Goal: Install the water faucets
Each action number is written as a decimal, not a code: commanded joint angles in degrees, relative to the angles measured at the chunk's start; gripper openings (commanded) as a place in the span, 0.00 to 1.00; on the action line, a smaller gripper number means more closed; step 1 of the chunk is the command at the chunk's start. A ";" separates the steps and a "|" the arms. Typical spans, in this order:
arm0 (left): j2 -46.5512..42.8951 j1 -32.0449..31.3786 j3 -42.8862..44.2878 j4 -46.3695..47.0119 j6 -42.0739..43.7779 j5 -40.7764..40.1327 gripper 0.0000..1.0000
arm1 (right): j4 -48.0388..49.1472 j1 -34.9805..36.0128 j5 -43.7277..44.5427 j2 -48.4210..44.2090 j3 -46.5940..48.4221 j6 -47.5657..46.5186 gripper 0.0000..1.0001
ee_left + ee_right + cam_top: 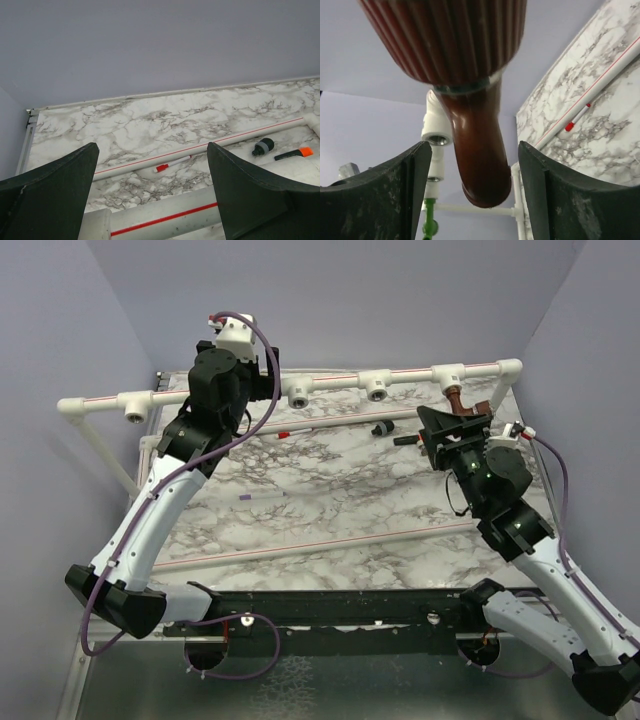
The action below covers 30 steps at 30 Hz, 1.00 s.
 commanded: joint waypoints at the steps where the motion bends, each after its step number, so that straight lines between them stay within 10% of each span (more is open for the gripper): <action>1: 4.26 -2.11 -2.87 -9.99 0.18 7.41 0.91 | -6.34 0.40 -3.20 -1.58 1.37 -3.64 0.79; 19: 4.69 -2.19 -2.49 -10.33 0.35 7.24 0.91 | -19.53 0.42 10.82 -6.99 14.78 -45.78 0.84; 30: 4.95 -2.19 -2.32 -10.34 0.53 6.97 0.91 | -18.90 0.36 -2.15 -6.49 20.39 -87.56 0.84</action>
